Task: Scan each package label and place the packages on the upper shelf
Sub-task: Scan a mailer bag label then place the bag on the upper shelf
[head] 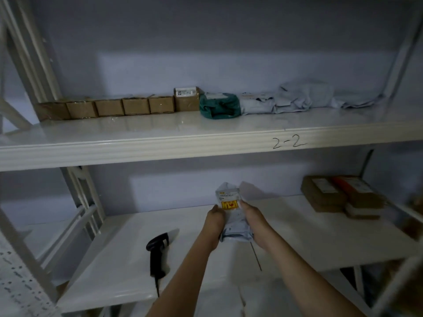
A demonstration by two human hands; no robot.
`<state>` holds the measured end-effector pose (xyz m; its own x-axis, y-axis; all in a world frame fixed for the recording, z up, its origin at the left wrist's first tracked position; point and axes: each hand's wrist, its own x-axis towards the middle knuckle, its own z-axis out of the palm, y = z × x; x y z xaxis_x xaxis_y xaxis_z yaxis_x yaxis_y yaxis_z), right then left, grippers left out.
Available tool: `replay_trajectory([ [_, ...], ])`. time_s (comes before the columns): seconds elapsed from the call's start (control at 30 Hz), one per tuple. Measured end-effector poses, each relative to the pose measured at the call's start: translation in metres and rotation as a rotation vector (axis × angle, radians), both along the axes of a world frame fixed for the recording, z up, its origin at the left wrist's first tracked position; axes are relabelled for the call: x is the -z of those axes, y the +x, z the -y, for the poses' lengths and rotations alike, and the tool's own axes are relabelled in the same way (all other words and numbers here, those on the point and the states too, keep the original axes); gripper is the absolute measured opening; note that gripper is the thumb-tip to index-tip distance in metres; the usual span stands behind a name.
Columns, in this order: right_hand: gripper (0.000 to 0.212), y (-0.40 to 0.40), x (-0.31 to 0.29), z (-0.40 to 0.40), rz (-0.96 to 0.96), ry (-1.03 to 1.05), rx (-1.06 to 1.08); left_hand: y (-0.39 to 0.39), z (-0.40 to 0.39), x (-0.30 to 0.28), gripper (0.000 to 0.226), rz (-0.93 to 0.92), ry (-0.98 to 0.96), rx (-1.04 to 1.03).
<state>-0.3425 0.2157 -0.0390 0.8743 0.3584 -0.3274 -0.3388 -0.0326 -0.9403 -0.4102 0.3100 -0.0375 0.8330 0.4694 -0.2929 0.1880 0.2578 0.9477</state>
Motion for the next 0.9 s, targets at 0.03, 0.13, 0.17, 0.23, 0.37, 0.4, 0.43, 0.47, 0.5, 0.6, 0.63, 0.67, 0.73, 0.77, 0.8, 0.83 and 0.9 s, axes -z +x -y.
replay_trajectory([
  [0.03,0.038,-0.007,-0.004,0.01,-0.001,-0.004,0.012,-0.004,0.01,-0.003,0.032,0.005,-0.001,0.009],
  [0.13,0.036,-0.029,-0.015,0.047,-0.004,0.026,0.055,-0.021,0.042,-0.02,0.034,-0.015,0.017,0.081],
  [0.17,0.036,-0.036,-0.02,0.061,0.0,0.033,0.079,-0.027,0.055,-0.026,0.035,-0.017,0.012,0.106],
  [0.23,0.036,-0.047,-0.031,0.089,0.01,0.043,0.112,-0.037,0.08,-0.043,0.038,-0.02,-0.003,0.153],
  [0.37,0.034,-0.059,-0.064,0.136,0.052,0.067,0.158,-0.047,0.127,-0.077,0.038,0.049,0.045,0.216],
  [0.4,0.033,-0.059,-0.074,0.147,0.074,0.072,0.17,-0.048,0.138,-0.086,0.037,0.074,0.06,0.227],
  [0.43,0.032,-0.06,-0.084,0.158,0.092,0.077,0.182,-0.048,0.149,-0.096,0.035,0.097,0.079,0.234],
  [0.47,0.032,-0.06,-0.094,0.169,0.111,0.078,0.198,-0.049,0.159,-0.104,0.033,0.121,0.098,0.243],
  [0.5,0.031,-0.06,-0.104,0.18,0.129,0.08,0.217,-0.05,0.169,-0.113,0.031,0.142,0.114,0.255],
  [0.6,0.028,-0.06,-0.129,0.214,0.161,0.11,0.231,-0.047,0.2,-0.136,0.031,0.189,0.135,0.289],
  [0.63,0.029,-0.059,-0.137,0.226,0.155,0.114,0.227,-0.045,0.211,-0.143,0.032,0.195,0.145,0.299],
  [0.67,0.03,-0.058,-0.145,0.238,0.153,0.107,0.23,-0.041,0.222,-0.15,0.034,0.198,0.15,0.308],
  [0.73,0.034,-0.054,-0.162,0.263,0.172,0.07,0.237,-0.031,0.246,-0.164,0.036,0.193,0.151,0.32],
  [0.77,0.038,-0.052,-0.17,0.275,0.187,0.038,0.241,-0.026,0.26,-0.171,0.037,0.184,0.15,0.325],
  [0.8,0.041,-0.047,-0.178,0.289,0.21,0.003,0.249,-0.02,0.274,-0.18,0.039,0.178,0.142,0.327],
  [0.83,0.042,-0.041,-0.186,0.302,0.237,-0.021,0.256,-0.015,0.288,-0.188,0.04,0.171,0.139,0.328],
  [0.9,0.045,-0.031,-0.204,0.332,0.303,-0.07,0.253,-0.003,0.318,-0.205,0.043,0.169,0.147,0.337],
])
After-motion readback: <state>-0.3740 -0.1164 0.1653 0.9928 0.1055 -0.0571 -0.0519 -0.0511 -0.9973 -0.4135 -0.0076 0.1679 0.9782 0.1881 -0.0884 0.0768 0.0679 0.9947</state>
